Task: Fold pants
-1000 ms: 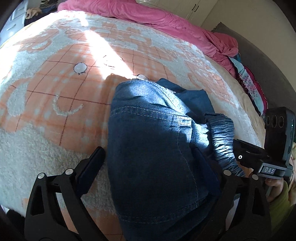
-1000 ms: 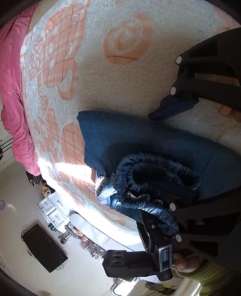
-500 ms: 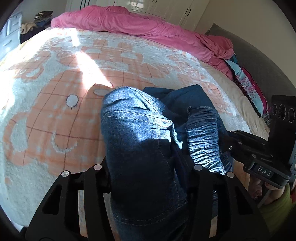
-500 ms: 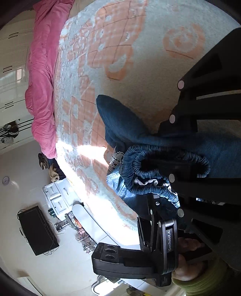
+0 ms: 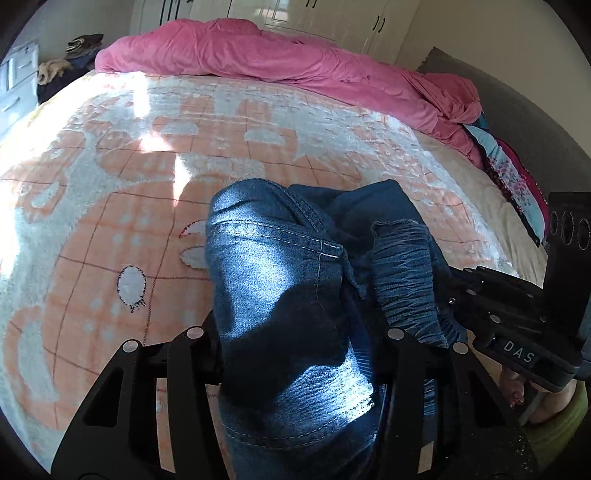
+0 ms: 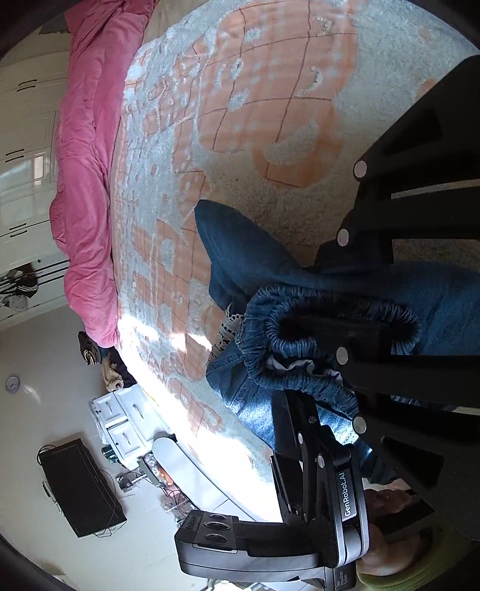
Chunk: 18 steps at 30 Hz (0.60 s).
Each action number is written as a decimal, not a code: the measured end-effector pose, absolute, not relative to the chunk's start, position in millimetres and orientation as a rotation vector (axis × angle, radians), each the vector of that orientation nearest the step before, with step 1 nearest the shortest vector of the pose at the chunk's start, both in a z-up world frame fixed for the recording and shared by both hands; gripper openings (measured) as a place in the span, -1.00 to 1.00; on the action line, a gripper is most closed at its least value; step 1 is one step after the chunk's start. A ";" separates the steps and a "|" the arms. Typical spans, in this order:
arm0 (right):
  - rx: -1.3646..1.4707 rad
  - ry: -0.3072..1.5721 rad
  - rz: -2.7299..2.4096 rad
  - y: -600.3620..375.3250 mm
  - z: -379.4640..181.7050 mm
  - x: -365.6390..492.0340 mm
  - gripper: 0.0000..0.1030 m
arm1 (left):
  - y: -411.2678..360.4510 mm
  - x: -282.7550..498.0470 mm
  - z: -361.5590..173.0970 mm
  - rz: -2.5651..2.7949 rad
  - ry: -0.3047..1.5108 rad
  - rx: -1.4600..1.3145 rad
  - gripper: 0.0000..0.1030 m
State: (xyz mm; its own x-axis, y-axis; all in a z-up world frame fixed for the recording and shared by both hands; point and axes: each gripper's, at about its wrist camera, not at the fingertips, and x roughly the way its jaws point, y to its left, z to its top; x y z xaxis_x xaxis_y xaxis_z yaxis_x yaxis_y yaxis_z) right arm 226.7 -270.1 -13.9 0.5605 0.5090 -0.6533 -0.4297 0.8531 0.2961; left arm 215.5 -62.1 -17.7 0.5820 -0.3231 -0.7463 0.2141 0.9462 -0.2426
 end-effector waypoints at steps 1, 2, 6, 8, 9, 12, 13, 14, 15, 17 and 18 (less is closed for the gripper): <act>0.100 0.813 0.549 -269.2 -17.6 227.3 -0.65 | -61.9 215.8 -21.4 -0.312 0.902 -0.130 -0.19; 0.095 0.821 0.543 -268.8 -21.4 227.8 -0.64 | -61.2 215.9 -24.0 -0.308 0.903 -0.131 -0.18; 0.082 0.851 0.495 -271.9 -33.1 229.3 -0.48 | -57.7 214.6 -33.8 -0.298 0.914 -0.146 -0.02; 0.084 0.873 0.473 -274.9 -39.3 231.5 -0.38 | -56.8 214.6 -37.3 -0.294 0.921 -0.148 0.05; 0.087 0.882 0.459 -276.6 -41.5 232.6 -0.31 | -55.9 215.2 -38.9 -0.291 0.926 -0.149 0.11; 0.082 0.890 0.427 -279.6 -43.5 232.3 -0.12 | -52.1 212.8 -41.8 -0.280 0.928 -0.153 0.28; 0.078 0.890 0.420 -279.9 -43.5 231.4 -0.06 | -50.9 211.5 -41.7 -0.276 0.928 -0.156 0.31; 0.071 0.887 0.408 -280.4 -43.0 230.4 0.03 | -49.3 210.4 -41.2 -0.275 0.927 -0.159 0.36; 0.062 0.881 0.397 -281.2 -42.2 228.3 0.07 | -47.9 207.8 -40.2 -0.273 0.921 -0.161 0.43; 0.064 0.874 0.388 -284.6 -40.1 224.3 0.11 | -45.7 203.3 -38.5 -0.261 0.918 -0.161 0.57; 0.067 0.869 0.388 -286.5 -38.9 221.1 0.11 | -44.5 200.3 -37.6 -0.261 0.914 -0.164 0.59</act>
